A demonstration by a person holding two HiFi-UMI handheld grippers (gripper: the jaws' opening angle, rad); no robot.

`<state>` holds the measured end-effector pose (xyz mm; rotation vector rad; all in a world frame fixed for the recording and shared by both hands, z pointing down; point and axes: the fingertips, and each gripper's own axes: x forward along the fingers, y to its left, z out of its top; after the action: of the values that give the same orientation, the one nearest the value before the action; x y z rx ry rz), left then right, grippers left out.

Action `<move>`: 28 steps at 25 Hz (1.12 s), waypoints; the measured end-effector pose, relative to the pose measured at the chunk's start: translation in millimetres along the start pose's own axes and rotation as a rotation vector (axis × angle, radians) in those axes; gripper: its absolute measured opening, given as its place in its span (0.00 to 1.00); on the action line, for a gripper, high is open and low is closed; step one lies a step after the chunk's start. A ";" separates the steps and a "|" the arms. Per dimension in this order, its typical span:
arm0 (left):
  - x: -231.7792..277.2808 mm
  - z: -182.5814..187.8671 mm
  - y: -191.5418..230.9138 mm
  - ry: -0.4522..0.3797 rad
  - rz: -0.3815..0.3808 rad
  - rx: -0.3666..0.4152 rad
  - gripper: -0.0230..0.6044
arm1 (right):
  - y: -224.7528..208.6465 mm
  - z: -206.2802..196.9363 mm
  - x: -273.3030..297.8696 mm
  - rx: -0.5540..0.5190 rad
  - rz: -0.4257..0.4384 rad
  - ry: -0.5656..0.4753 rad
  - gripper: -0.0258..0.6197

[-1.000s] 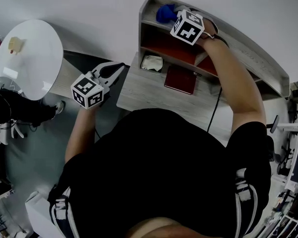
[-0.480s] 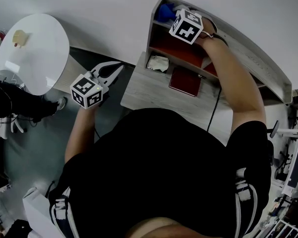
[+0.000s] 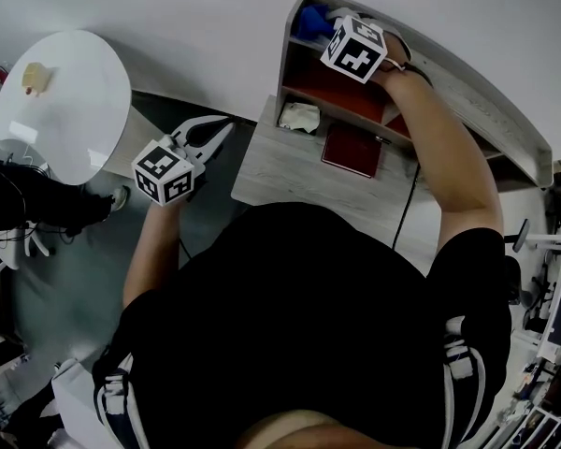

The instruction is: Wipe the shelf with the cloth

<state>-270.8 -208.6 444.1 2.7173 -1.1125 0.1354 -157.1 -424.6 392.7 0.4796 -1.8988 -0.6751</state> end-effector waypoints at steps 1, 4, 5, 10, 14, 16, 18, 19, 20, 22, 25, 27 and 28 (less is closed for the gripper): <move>0.8 0.2 0.9 0.002 -0.005 0.001 0.06 | 0.6 -0.3 -0.8 0.007 0.003 -0.003 0.13; 2.5 1.9 3.8 0.004 -0.020 0.008 0.06 | 2.8 -1.5 -4.6 0.036 0.007 -0.009 0.13; 2.9 2.7 4.6 0.003 -0.025 0.009 0.06 | 4.0 -1.7 -6.2 0.044 0.008 -0.010 0.13; 9.7 5.6 6.8 0.007 -0.059 0.018 0.06 | 10.1 -3.8 -15.6 0.059 0.001 -0.019 0.13; 16.7 4.9 7.2 0.018 -0.093 0.023 0.06 | 16.1 -6.8 -29.8 0.071 -0.022 -0.037 0.13; 21.0 4.7 8.0 0.025 -0.109 0.026 0.06 | 16.9 -8.8 -38.6 0.077 -0.055 -0.050 0.13; 26.1 5.2 7.9 0.030 -0.126 0.028 0.06 | 16.7 -11.5 -49.9 0.085 -0.093 -0.066 0.13; 29.0 5.6 7.4 0.032 -0.135 0.029 0.06 | 16.8 -12.7 -56.1 0.094 -0.108 -0.076 0.13; 32.1 5.8 6.7 0.035 -0.146 0.029 0.06 | 17.4 -13.8 -62.6 0.107 -0.121 -0.087 0.13; 39.5 6.0 3.5 0.042 -0.170 0.032 0.06 | 19.7 -17.6 -75.9 0.134 -0.145 -0.105 0.13; 53.3 6.9 -3.5 0.048 -0.206 0.037 0.06 | 25.1 -27.5 -94.7 0.192 -0.187 -0.132 0.13; 63.3 7.3 -9.8 0.053 -0.230 0.042 0.06 | 29.6 -35.0 -106.2 0.269 -0.207 -0.163 0.13; 68.0 7.7 -13.4 0.056 -0.242 0.046 0.06 | 32.4 -38.6 -111.7 0.318 -0.213 -0.183 0.14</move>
<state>-212.9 -247.4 445.4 2.8431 -0.7669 0.2001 -77.9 -342.1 348.7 0.8559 -2.1600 -0.5693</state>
